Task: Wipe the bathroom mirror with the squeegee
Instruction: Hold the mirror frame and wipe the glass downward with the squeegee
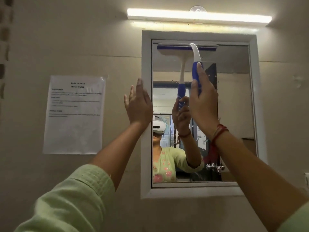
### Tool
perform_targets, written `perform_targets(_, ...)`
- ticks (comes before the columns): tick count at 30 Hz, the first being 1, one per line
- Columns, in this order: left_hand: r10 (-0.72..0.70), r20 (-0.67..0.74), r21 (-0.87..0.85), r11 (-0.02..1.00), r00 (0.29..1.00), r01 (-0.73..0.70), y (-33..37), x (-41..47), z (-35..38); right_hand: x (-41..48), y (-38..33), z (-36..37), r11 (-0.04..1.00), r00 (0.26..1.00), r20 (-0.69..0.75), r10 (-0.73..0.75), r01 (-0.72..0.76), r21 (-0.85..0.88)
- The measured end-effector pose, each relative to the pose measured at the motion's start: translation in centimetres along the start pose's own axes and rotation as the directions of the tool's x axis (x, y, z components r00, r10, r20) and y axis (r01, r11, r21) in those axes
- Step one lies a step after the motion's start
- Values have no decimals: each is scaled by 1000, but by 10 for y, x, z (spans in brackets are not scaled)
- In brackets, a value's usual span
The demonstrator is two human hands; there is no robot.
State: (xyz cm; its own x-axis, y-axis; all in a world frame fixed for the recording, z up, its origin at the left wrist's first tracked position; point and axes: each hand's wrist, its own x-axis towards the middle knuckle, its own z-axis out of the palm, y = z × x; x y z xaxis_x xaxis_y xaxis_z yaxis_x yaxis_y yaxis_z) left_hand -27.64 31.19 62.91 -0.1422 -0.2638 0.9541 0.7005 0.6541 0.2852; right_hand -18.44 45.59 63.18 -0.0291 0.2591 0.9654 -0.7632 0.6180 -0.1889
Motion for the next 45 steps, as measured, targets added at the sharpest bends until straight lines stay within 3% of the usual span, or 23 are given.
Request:
perform_targets(12,5,-19,6,1000,1000,-5,-1,1,2,-2,-9,5,979,999,31,-22,28,-200)
perform_targets(18,-12,-20,-30,999,1000,11,1,-1,0,-40,-6,1,981,998,53,-25,35,-190)
perform_targets(26,-19,7,-53,998,1000,19,3,-1,-2,-4,-14,10,973,998,32,-45,51,-226)
perform_targets(32,-20,11,-90,996,1000,21,3,-3,-3,-67,2,2,975,998,69,-16,31,-219)
perform_targets(39,-22,-2,-93,995,1000,22,2,-4,-3,-30,0,9,972,998,52,-35,46,-229)
perform_targets(45,-27,11,-82,996,1000,28,4,-5,-5,-91,13,-1,961,997,71,-38,56,-272)
